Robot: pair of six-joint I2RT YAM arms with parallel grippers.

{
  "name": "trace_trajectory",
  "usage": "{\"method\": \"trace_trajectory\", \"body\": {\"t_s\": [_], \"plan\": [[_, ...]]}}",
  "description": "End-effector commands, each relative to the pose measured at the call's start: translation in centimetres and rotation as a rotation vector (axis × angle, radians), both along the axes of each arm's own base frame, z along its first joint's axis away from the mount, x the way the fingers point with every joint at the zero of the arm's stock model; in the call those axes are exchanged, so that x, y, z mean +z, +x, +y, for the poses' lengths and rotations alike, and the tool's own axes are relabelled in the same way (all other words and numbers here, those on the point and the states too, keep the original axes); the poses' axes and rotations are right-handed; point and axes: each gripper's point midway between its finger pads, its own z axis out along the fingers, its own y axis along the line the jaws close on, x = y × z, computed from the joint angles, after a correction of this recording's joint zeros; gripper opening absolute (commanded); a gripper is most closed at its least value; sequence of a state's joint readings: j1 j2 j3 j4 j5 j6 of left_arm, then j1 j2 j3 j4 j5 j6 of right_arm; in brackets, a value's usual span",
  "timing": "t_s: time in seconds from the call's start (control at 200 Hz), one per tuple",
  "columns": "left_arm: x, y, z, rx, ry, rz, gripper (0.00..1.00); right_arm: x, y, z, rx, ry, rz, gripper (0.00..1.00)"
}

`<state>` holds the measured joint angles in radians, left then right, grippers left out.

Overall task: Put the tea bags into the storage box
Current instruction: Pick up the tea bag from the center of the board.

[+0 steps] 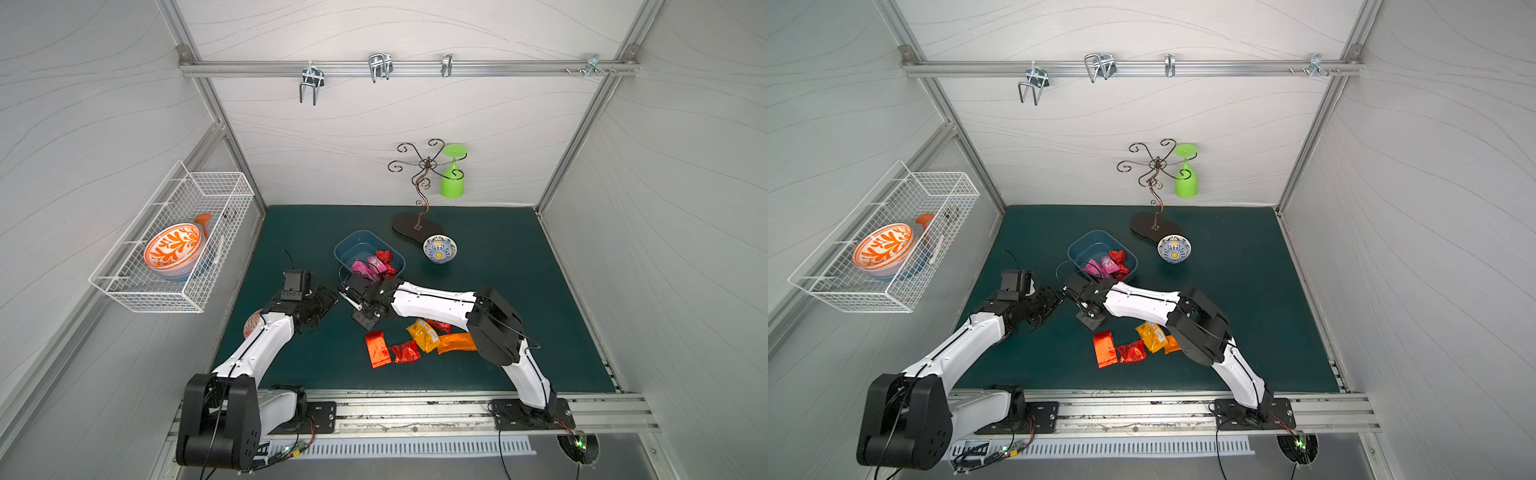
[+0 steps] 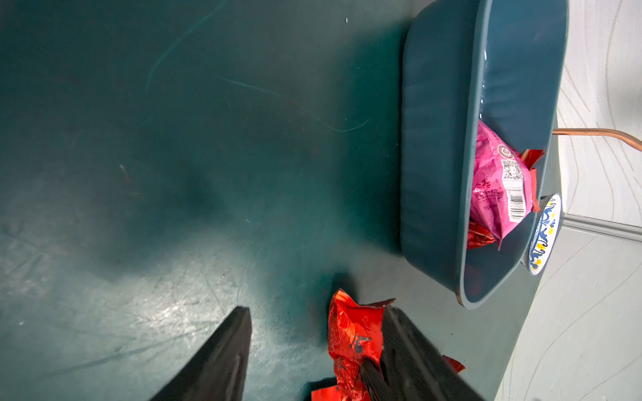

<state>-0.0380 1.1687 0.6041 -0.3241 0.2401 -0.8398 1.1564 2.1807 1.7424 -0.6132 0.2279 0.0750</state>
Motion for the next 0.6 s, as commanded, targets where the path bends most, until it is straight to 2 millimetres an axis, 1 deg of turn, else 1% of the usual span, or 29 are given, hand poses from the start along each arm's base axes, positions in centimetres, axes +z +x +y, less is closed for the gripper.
{"method": "trace_trajectory", "body": {"t_s": [0.0,0.1,0.18,0.225,0.28,0.34,0.43,0.525,0.595], "plan": [[0.6,0.3,0.2,-0.001,0.010,-0.031,0.64,-1.2,0.0,-0.6,0.010,-0.056,-0.007,0.16],[0.6,0.3,0.2,-0.003,0.010,-0.031,0.64,-1.4,0.0,-0.8,0.011,-0.064,-0.006,0.00],[0.6,0.3,0.2,-0.002,0.011,-0.029,0.64,-0.7,-0.1,-0.7,0.014,-0.047,-0.005,0.00],[0.7,0.3,0.2,-0.003,0.011,-0.030,0.65,0.0,-0.3,-0.4,0.023,-0.020,0.000,0.00],[0.7,0.3,0.2,-0.005,0.013,-0.029,0.64,1.3,-0.7,-0.1,0.037,0.022,0.006,0.00],[0.8,0.4,0.2,-0.007,0.015,-0.032,0.65,3.2,-0.9,0.3,0.052,0.071,0.005,0.00],[0.9,0.5,0.3,-0.010,0.018,-0.034,0.65,5.8,-0.9,0.6,0.062,0.133,-0.007,0.00],[0.9,0.5,0.2,-0.016,0.019,-0.035,0.65,8.7,-0.1,0.9,0.061,0.203,-0.007,0.00],[0.9,0.4,0.1,-0.019,0.016,-0.033,0.64,10.6,1.0,0.9,0.049,0.253,-0.003,0.00]]}}
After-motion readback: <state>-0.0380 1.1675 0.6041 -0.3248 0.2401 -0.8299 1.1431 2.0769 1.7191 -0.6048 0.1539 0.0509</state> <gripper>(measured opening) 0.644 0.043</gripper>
